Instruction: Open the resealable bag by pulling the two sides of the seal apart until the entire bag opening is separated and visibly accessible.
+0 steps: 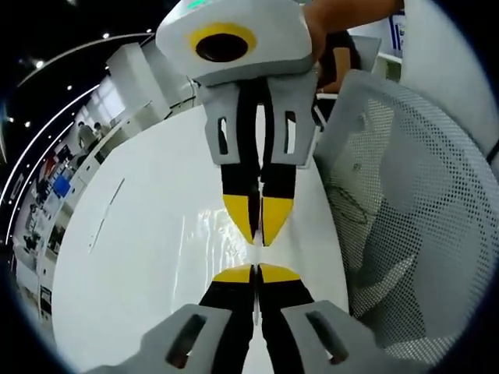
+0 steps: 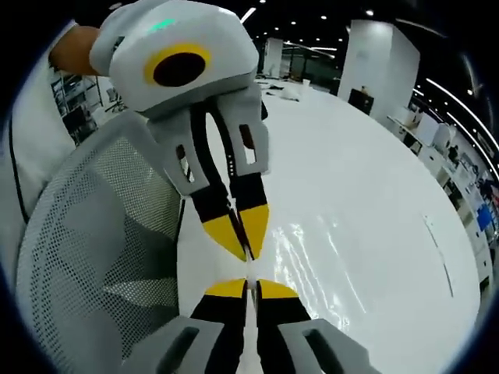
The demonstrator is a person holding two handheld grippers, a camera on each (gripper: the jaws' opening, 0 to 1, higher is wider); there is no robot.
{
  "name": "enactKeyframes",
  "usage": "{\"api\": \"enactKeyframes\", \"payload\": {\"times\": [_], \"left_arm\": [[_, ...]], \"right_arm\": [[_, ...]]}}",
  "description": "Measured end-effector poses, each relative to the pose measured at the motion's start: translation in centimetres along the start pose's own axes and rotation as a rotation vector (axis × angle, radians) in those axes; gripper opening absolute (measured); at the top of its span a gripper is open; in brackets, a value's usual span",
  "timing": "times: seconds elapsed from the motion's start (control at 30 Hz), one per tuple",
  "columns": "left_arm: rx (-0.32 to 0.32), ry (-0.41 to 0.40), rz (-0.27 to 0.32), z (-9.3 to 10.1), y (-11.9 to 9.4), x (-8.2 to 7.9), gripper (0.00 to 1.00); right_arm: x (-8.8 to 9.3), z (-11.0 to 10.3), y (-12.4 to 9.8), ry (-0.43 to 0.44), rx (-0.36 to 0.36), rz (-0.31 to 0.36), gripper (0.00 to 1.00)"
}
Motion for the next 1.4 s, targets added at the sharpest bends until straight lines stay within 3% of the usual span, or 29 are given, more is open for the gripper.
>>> {"api": "enactKeyframes", "payload": {"times": [0.33,0.4,0.63,0.9,1.4], "left_arm": [[-0.004,-0.008,0.004,-0.2,0.0,-0.5,0.0],[-0.041,0.045,-0.005,-0.6,0.0,-0.5,0.0],[-0.055,0.015,-0.024,-1.0,-0.1,0.4,0.0],[-0.063,-0.025,-0.019,-1.3,-0.5,0.8,0.0],[-0.071,-0.029,-0.023,-1.8,-0.7,1.0,0.0]], "right_arm": [[-0.4,0.1,0.3,-0.014,0.008,0.001,0.0],[-0.3,0.3,0.3,0.007,0.011,-0.003,0.0],[1.4,0.9,0.0,-0.043,0.032,-0.052,0.0],[2.6,1.8,-0.9,-0.044,0.052,-0.078,0.0],[5.3,3.1,-2.2,-0.045,0.088,-0.145,0.0]]}}
Point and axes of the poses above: the point that each gripper's makers call its tool centre point, and the gripper's own axes: y roughly forward along the fingers, z roughly to its right, x roughly out of its underside, the point moved 2 cm from there along -y, roughly backward along the fingers, and after that the axes turned 6 degrees about x, right-handed, at the moved point
